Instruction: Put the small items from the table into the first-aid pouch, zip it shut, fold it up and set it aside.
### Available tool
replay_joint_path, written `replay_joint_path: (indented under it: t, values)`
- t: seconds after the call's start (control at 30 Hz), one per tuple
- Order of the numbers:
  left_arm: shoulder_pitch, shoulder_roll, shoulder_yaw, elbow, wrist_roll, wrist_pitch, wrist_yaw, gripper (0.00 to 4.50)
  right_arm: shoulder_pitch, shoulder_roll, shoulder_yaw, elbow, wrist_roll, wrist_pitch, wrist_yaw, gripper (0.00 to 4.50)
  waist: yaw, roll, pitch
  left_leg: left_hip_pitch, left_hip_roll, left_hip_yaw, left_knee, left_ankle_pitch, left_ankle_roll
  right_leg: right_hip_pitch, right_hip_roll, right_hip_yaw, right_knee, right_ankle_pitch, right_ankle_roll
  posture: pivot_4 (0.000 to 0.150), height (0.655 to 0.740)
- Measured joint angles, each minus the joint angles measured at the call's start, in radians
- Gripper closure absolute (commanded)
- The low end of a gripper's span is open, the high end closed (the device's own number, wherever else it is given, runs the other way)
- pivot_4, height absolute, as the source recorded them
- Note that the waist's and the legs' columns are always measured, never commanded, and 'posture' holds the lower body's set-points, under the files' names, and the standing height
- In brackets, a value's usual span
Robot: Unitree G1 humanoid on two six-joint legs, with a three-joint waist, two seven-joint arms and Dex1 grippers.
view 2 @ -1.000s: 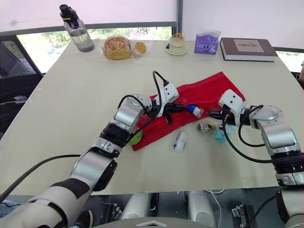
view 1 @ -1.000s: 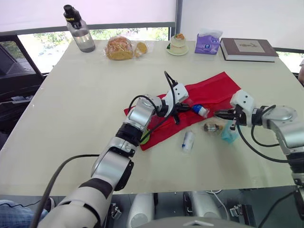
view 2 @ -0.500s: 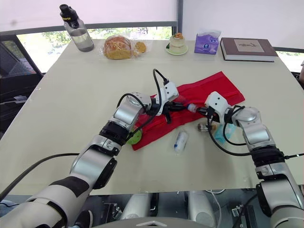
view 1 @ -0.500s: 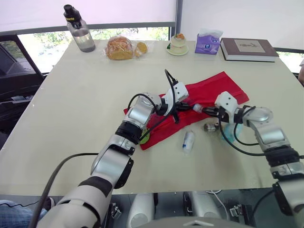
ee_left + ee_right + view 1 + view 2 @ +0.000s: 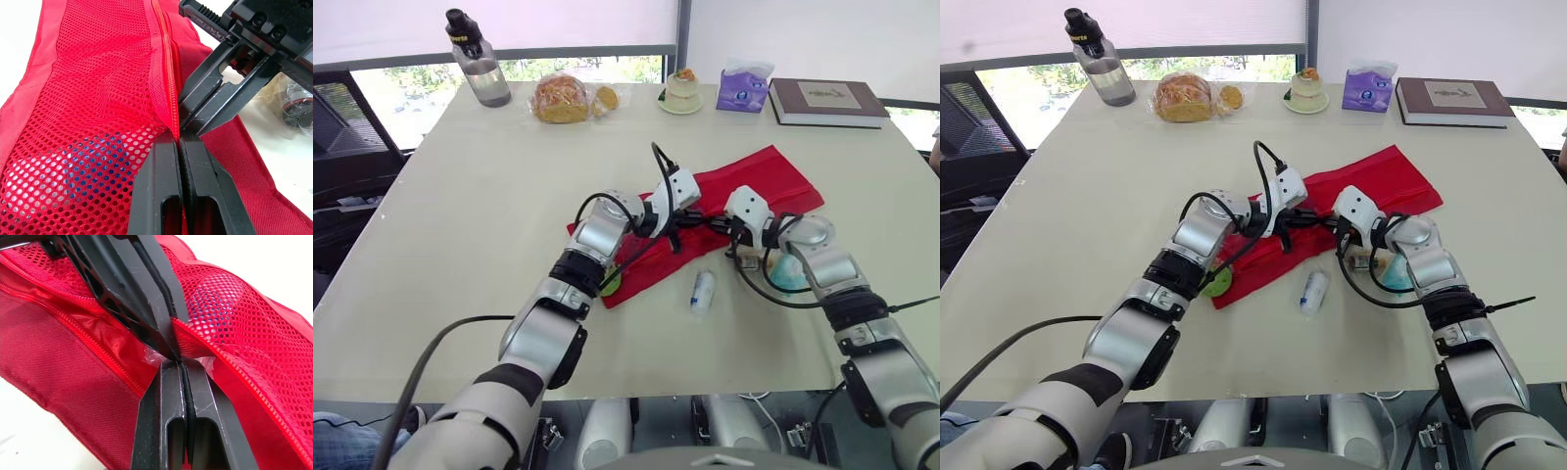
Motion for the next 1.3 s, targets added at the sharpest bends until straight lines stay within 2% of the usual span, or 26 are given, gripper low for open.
replay_joint_path:
  t: [0.23, 0.47, 0.57, 0.67, 0.83, 1.13, 1.3]
  values:
    - [0.006, 0.025, -0.007, 0.001, 0.008, -0.050, -0.021, 4.50, 0.045, -0.039, -0.009, -0.099, 0.038, 0.041, 0.054, 4.48, 0.000, 0.000, 0.000, 0.000, 0.000, 0.000, 0.000, 0.000, 0.000, 0.000, 0.000, 0.000, 0.000, 0.000, 0.000, 0.150, 0.7400]
    - [-0.003, 0.110, 0.001, 0.077, 0.029, -0.144, -0.030, 4.50, 0.163, -0.202, -0.161, -0.293, 0.185, 0.034, 0.152, 4.48, 0.000, 0.000, 0.000, 0.000, 0.000, 0.000, 0.000, 0.000, 0.000, 0.000, 0.000, 0.000, 0.000, 0.000, 0.000, 0.150, 0.7400]
    - [-0.004, 0.133, 0.001, 0.097, 0.035, -0.188, -0.043, 4.50, 0.198, -0.258, -0.215, -0.336, 0.245, 0.060, 0.194, 3.67, -0.001, 0.000, 0.000, 0.001, 0.000, 0.000, 0.000, 0.000, 0.000, 0.000, 0.000, 0.000, 0.000, 0.000, 0.000, 0.150, 0.7400]
    - [-0.002, 0.188, 0.000, 0.112, 0.036, -0.278, -0.093, 4.50, 0.255, -0.345, -0.311, -0.413, 0.402, 0.155, 0.286, 2.08, -0.002, 0.000, 0.000, 0.001, 0.001, 0.000, -0.001, 0.000, 0.000, 0.000, 0.000, 0.000, 0.000, 0.000, 0.000, 0.150, 0.7400]
    - [0.009, 0.273, 0.002, 0.187, 0.040, -0.447, -0.151, 4.50, 0.350, -0.508, -0.488, -0.504, 0.597, 0.302, 0.406, 0.04, 0.003, 0.000, 0.000, 0.001, 0.001, 0.000, -0.002, 0.000, 0.000, 0.000, 0.000, 0.000, -0.001, 0.000, 0.000, 0.150, 0.7400]
    - [-0.021, 0.291, 0.010, 0.322, 0.043, -0.597, -0.202, 4.50, 0.435, -0.675, -0.713, -0.575, 0.792, 0.483, 0.512, 0.04, 0.001, 0.000, 0.000, 0.001, 0.002, 0.001, -0.001, 0.000, 0.000, 0.001, 0.001, 0.000, -0.001, 0.000, 0.000, 0.150, 0.7400]
    - [-0.052, 0.276, 0.009, 0.381, 0.061, -0.626, -0.191, 4.50, 0.471, -0.681, -0.723, -0.674, 0.830, 0.525, 0.502, 0.04, 0.004, 0.000, 0.000, 0.001, 0.002, 0.001, -0.001, 0.000, 0.000, 0.001, 0.001, 0.000, -0.001, 0.000, 0.000, 0.150, 0.7400]
